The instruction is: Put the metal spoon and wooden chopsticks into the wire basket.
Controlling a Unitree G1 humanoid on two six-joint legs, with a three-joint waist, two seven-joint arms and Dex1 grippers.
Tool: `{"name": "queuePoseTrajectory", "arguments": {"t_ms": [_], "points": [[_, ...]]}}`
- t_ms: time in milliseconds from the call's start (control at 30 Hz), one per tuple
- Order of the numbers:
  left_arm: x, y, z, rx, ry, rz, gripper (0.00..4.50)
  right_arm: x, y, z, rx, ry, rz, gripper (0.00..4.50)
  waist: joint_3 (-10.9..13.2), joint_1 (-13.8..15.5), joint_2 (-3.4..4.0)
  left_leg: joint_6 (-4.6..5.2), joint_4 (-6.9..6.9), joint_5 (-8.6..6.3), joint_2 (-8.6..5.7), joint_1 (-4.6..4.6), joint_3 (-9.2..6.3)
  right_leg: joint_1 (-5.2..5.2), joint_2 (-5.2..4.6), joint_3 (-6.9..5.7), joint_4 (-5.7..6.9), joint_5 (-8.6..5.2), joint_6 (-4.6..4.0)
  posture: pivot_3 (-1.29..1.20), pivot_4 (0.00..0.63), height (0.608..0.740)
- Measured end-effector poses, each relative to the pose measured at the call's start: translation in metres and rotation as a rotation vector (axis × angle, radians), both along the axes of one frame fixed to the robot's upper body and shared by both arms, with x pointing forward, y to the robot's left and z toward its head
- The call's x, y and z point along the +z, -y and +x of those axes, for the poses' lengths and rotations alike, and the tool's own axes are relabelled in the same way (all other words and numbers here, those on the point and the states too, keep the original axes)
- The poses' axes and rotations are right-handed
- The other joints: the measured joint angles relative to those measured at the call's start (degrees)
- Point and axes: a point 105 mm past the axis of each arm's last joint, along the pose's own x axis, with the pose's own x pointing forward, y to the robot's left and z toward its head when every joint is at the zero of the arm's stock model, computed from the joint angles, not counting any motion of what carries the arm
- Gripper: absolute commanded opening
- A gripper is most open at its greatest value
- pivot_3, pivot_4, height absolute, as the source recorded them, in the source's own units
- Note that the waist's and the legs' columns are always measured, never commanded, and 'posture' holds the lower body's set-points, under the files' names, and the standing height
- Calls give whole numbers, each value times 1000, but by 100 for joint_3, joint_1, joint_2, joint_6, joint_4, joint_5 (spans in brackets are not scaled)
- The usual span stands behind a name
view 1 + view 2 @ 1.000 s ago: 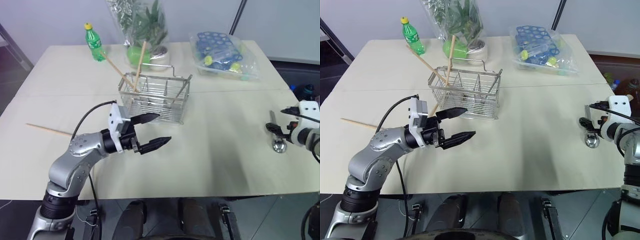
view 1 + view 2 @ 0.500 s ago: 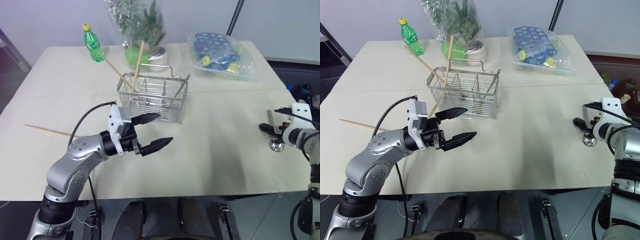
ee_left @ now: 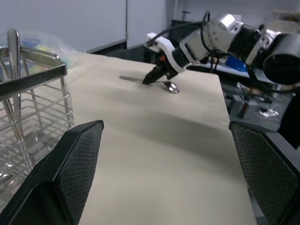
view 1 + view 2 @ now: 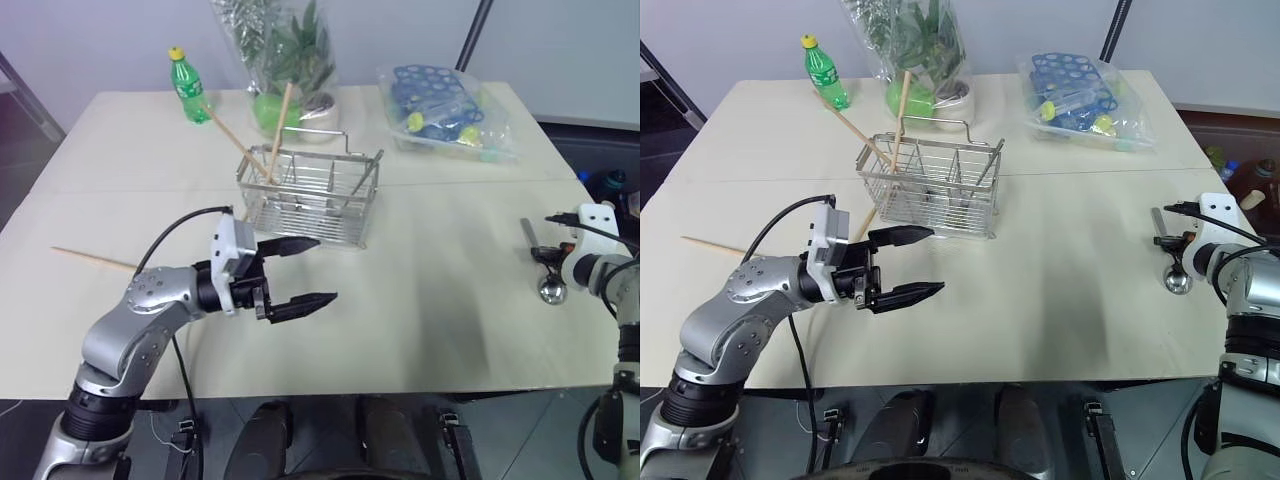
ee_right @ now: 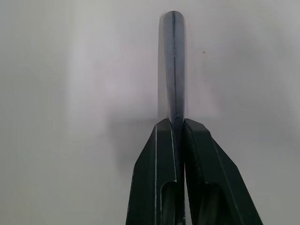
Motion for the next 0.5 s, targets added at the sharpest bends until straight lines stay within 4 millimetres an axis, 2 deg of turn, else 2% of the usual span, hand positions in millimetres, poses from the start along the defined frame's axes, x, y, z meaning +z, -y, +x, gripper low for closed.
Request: {"name": "queuePoseTrajectory", "arguments": {"t_ms": [200,333,400,500], "points": [[-2,-1,6,-12,8,10,4500,2,-5,3,-7,10,-11,61,0,-16,0,0,-1,0,0,0,0,-1,0,0,0,1,2,0,150,740],[-1,-1,8,-13,15,6,4500,8,-15,15,-14,57,-18,61,5,-58,8,0,-1,0,1,0,2,-8,0,2,4,2,3,0,150,740],[-3,0,9,-16,14,11,4500,22,-20,26,-3,115,-57,61,7,-54,19,0,-2,0,1,-2,3,-11,0,3,5,3,5,0,150,740],[-8,0,11,-20,-1,14,4500,59,-26,40,8,261,-143,61,8,-29,20,0,-8,0,1,-8,4,-19,0,4,4,4,7,0,150,740]]}}
